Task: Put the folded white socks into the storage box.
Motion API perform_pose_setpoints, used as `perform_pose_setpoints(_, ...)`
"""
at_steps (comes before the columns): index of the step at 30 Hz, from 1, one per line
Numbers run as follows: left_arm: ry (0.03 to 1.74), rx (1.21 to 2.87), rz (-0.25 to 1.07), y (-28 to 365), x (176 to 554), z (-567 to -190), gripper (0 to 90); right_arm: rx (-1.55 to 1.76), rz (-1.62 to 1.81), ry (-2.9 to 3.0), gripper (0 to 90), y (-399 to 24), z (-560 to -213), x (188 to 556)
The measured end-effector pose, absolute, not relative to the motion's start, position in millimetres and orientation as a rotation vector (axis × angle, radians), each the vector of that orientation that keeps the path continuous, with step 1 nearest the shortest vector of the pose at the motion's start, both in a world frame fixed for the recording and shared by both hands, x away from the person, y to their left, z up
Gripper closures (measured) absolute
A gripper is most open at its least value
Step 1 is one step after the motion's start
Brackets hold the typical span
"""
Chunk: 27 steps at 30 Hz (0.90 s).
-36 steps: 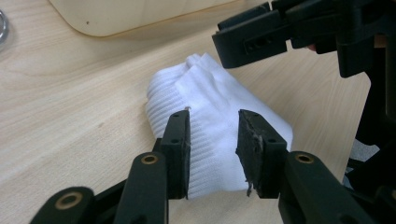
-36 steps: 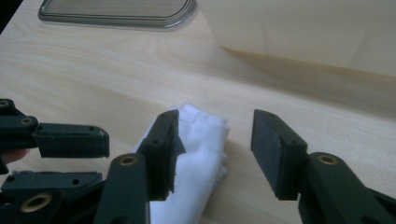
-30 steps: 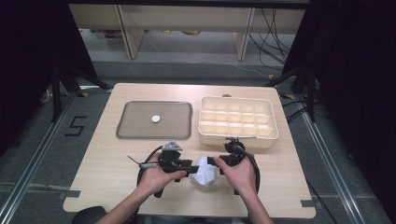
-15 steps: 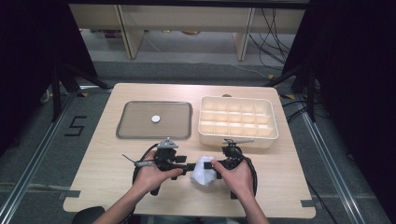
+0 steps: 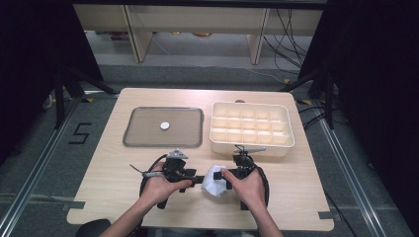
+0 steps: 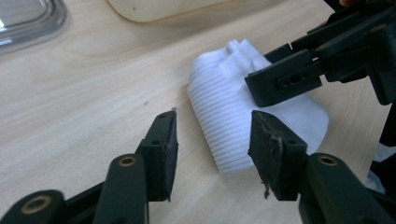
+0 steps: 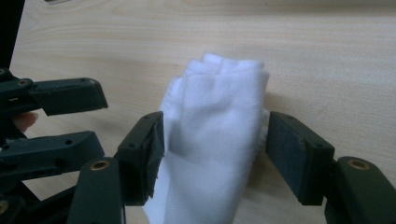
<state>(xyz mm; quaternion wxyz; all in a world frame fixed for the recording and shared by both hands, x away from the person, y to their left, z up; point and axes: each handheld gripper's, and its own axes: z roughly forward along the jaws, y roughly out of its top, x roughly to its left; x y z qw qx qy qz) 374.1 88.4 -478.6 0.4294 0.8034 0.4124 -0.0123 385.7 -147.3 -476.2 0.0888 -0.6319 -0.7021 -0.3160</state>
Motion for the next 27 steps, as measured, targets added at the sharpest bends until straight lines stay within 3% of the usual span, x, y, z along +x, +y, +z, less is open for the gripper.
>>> perform_pose_setpoints(27, 1.085, 2.043, -0.199, 75, 379, -501, 56.1, -1.843, -0.886, -2.055, 36.3, -146, -491, 397)
